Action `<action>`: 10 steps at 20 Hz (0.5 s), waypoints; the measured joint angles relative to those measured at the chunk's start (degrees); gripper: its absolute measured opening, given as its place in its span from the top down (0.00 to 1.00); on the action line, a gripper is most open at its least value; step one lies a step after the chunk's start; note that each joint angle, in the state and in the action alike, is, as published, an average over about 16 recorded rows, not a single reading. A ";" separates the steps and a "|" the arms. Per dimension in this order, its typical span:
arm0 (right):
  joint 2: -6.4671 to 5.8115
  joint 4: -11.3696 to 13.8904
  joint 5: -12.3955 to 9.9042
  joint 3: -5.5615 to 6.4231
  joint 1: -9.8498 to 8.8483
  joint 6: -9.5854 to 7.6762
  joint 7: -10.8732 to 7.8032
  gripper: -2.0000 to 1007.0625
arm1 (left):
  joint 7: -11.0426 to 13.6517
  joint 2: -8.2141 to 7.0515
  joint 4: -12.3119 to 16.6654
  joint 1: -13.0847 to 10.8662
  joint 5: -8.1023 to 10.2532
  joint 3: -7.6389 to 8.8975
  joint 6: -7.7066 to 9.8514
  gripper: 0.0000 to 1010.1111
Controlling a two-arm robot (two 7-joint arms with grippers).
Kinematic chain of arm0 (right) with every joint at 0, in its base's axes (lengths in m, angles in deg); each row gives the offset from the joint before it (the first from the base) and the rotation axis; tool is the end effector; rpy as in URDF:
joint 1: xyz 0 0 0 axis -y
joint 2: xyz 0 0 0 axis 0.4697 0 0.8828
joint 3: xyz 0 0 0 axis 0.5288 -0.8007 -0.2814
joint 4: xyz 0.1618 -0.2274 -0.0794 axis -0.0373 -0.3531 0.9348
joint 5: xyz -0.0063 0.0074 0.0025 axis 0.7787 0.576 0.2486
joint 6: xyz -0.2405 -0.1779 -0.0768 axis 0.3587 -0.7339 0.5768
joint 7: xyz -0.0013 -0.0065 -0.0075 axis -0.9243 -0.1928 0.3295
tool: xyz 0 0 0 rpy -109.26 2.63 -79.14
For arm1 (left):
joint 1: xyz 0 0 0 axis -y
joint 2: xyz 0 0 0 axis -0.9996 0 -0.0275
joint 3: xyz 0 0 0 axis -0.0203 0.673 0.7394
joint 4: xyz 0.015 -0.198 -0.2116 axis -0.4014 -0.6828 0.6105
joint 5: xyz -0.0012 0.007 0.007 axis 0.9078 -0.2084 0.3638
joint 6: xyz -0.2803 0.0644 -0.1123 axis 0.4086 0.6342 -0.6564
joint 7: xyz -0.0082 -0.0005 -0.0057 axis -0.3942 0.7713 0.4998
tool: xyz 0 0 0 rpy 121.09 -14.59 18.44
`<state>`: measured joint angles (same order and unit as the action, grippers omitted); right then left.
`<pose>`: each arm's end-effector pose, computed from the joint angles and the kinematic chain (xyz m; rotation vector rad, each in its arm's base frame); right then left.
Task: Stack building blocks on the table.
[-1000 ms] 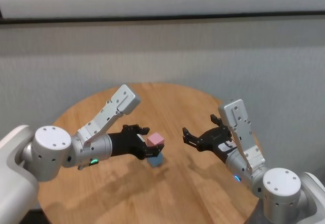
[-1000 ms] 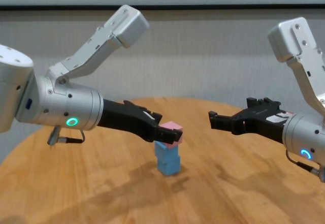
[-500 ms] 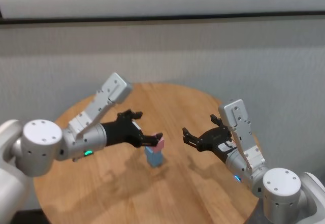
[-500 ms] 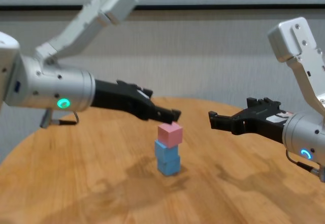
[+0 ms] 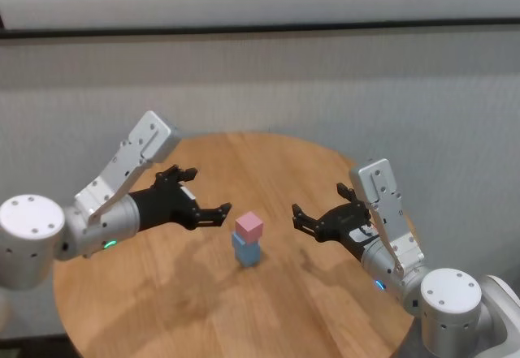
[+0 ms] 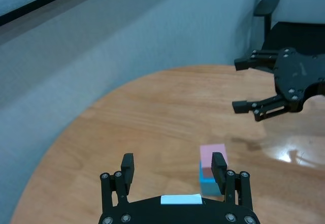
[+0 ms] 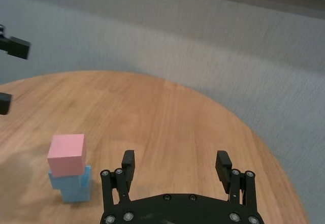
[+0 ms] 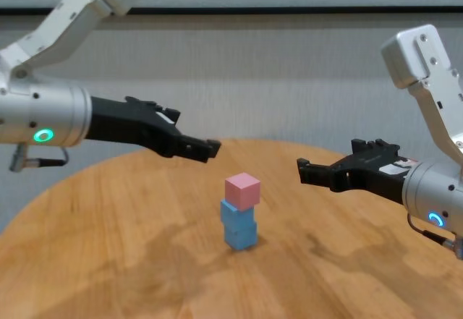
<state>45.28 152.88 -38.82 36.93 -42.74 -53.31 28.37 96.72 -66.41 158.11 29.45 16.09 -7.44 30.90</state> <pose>0.4138 0.0316 -0.2993 -0.2690 -0.0515 -1.1301 0.4477 0.0145 -0.2179 0.3936 -0.1340 0.7375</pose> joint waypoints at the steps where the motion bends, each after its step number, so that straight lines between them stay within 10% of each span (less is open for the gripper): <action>1: 0.00 0.00 0.00 0.00 0.00 0.00 0.00 0.01 | -0.21 -0.33 0.47 -0.31 -0.07 0.19 0.02 0.01; 10: 0.00 0.00 0.00 0.00 0.00 0.00 0.00 0.01 | -0.91 -1.78 2.37 -1.77 -0.58 0.98 -0.13 0.01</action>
<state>45.28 152.88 -38.82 36.93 -42.74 -53.31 28.37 95.81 -68.18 160.48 27.69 15.50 -6.46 30.77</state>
